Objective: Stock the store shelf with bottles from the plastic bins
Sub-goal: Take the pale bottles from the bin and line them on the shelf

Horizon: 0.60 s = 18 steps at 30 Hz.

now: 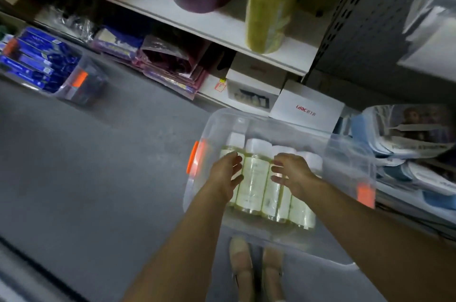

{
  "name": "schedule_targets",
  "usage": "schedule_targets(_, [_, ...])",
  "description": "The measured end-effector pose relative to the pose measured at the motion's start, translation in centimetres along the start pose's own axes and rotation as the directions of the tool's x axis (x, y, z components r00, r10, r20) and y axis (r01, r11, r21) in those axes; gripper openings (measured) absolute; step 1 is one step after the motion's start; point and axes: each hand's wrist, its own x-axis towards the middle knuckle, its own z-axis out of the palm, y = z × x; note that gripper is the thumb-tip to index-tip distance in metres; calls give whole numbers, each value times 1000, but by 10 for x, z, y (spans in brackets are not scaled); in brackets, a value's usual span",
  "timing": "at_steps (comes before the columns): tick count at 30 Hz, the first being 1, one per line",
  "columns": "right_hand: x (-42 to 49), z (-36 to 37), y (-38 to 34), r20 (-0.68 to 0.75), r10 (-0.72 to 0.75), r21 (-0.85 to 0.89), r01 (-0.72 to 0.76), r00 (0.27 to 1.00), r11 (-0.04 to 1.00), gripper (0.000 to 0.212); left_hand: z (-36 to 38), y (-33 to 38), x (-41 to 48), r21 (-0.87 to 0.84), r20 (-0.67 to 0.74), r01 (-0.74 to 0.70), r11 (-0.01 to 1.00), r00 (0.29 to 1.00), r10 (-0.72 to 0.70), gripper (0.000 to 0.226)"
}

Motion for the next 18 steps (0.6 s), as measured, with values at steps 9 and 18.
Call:
schedule_targets(9, [64,11,-3,12,3,30,-3,1000,1000,16,39,-5,64,95,44,15,995,999,-20,30])
schedule_targets(18, [89,22,-3,32,17,80,-20,999,997,26,64,8,81,327,-50,30,945,999,-14,42])
